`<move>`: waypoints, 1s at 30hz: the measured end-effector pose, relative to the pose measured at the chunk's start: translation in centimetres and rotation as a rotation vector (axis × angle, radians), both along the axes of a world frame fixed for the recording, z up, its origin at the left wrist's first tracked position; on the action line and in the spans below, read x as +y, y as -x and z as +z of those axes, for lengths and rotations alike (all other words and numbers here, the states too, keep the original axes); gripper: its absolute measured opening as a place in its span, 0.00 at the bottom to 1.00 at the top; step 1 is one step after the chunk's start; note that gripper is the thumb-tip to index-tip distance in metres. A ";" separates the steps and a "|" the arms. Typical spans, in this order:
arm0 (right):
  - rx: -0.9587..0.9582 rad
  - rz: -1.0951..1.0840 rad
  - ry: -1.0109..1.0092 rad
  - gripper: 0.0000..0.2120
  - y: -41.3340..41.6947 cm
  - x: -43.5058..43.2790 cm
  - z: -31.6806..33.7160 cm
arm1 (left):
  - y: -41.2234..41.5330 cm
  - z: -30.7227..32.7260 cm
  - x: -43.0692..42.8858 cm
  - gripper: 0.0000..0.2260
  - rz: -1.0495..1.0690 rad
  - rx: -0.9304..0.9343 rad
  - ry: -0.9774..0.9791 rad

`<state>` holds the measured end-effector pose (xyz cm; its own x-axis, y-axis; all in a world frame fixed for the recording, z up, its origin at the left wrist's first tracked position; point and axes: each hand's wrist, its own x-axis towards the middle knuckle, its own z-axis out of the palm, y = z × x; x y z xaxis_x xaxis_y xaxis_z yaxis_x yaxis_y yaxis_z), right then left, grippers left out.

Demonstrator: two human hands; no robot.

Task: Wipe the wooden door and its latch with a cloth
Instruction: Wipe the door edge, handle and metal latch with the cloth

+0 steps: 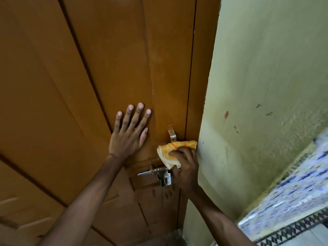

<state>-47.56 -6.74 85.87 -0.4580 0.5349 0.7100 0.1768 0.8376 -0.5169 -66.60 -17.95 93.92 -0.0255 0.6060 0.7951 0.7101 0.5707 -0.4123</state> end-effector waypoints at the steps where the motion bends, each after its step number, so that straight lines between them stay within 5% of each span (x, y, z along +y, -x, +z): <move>1: -0.036 0.004 0.024 0.17 -0.1 0.0 -0.5 | 0.0 0.1 0.0 0.28 0.001 -0.002 0.000; 5: -0.082 0.047 0.096 0.14 -0.3 0.1 0.2 | 0.0 0.1 0.0 0.29 0.002 -0.006 0.003; 12: 0.116 0.001 0.070 0.16 0.6 -0.2 4.6 | -0.1 0.2 0.0 0.28 -0.001 -0.006 -0.001; 24: -0.341 -0.005 0.233 0.16 -0.1 0.7 -3.3 | -0.4 0.4 -0.2 0.28 -0.016 -0.039 0.003; 30: -0.016 -0.096 0.379 0.09 -2.8 0.2 0.2 | -0.5 0.4 -0.2 0.28 -0.025 -0.048 0.007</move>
